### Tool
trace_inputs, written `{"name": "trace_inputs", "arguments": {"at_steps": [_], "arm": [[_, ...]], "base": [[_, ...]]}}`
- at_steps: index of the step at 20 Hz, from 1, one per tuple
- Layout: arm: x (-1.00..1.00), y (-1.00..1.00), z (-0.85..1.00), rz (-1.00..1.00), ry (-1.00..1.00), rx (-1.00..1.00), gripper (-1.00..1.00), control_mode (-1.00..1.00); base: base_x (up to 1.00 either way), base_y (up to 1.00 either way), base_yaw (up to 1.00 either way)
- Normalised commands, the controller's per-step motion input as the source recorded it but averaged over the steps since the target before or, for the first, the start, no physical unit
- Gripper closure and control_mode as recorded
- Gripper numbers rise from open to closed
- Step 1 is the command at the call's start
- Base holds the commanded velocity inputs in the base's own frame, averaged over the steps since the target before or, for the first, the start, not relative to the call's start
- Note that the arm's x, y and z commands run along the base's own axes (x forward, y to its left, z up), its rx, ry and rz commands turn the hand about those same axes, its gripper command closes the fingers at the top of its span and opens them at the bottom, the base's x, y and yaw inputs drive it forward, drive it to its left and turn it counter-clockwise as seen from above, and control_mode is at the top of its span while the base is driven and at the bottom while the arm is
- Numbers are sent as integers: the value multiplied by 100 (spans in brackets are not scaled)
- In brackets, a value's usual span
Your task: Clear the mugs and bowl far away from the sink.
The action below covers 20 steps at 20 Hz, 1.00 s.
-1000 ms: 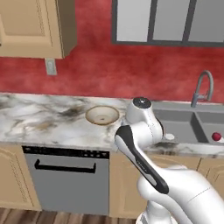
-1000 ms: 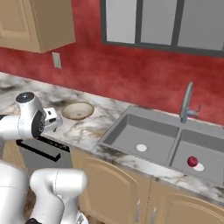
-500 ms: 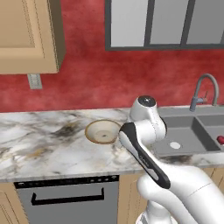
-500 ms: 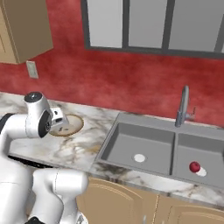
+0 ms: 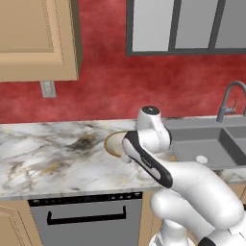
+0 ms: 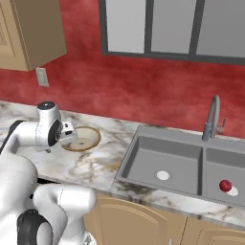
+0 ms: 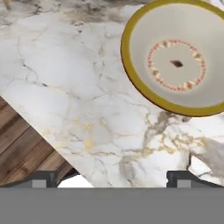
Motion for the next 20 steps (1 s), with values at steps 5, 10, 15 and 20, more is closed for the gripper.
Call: {"name": "trace_inputs", "arguments": {"at_steps": [5, 10, 15, 20], "arm": [[81, 0, -22, 0, 18, -1, -100, -100], [48, 13, -52, 0, 3, -10, -100, -100], [16, 17, -62, 0, 0, -11, -100, -100], [34, 1, -31, 0, -2, -5, -100, -100]], "base": [[0, 0, 0], [0, 0, 0], [0, 0, 0], [0, 0, 0]]}}
